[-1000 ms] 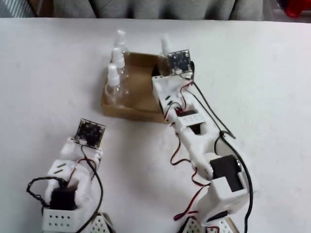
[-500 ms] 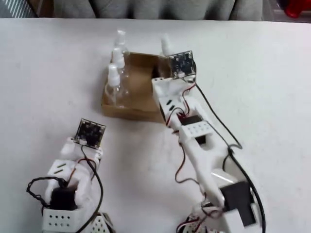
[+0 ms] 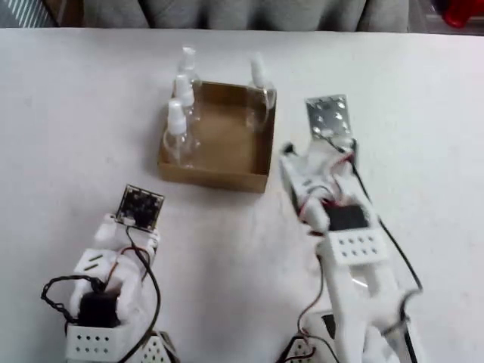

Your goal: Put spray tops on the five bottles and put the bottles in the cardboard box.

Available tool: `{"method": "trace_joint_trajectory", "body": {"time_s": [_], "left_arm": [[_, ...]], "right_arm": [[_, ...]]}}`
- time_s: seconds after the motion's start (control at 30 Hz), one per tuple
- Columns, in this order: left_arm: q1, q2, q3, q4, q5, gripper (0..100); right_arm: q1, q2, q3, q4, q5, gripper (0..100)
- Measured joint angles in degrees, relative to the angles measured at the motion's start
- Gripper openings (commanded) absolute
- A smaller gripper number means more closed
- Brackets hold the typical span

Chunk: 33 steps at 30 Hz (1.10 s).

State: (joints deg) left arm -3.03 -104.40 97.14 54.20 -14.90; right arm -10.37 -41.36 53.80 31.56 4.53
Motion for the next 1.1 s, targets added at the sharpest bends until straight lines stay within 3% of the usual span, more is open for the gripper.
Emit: {"method": "trace_joint_trajectory", "body": {"time_s": [0.23, 0.37, 0.5, 0.9, 1.1], "left_arm": [[0.0, 0.0, 0.0, 0.0, 0.0, 2], [0.0, 0.0, 0.0, 0.0, 0.0, 2], [0.0, 0.0, 0.0, 0.0, 0.0, 2], [-2.02, 0.0, 0.0, 0.0, 0.0, 2], [-8.88, 0.0, -0.18, -1.32, 5.1, 2]], "right_arm": [[14.77, -12.13, 0.97, 24.18, 14.68, 37.2], [25.32, -14.15, 0.97, 31.56, 21.8, 28.7], [34.46, -14.51, 4.66, 32.44, 27.78, 21.1], [56.88, -14.68, 7.38, 33.05, 42.29, 20.0], [63.21, -14.68, 7.38, 34.37, 50.46, 3.1]]}}
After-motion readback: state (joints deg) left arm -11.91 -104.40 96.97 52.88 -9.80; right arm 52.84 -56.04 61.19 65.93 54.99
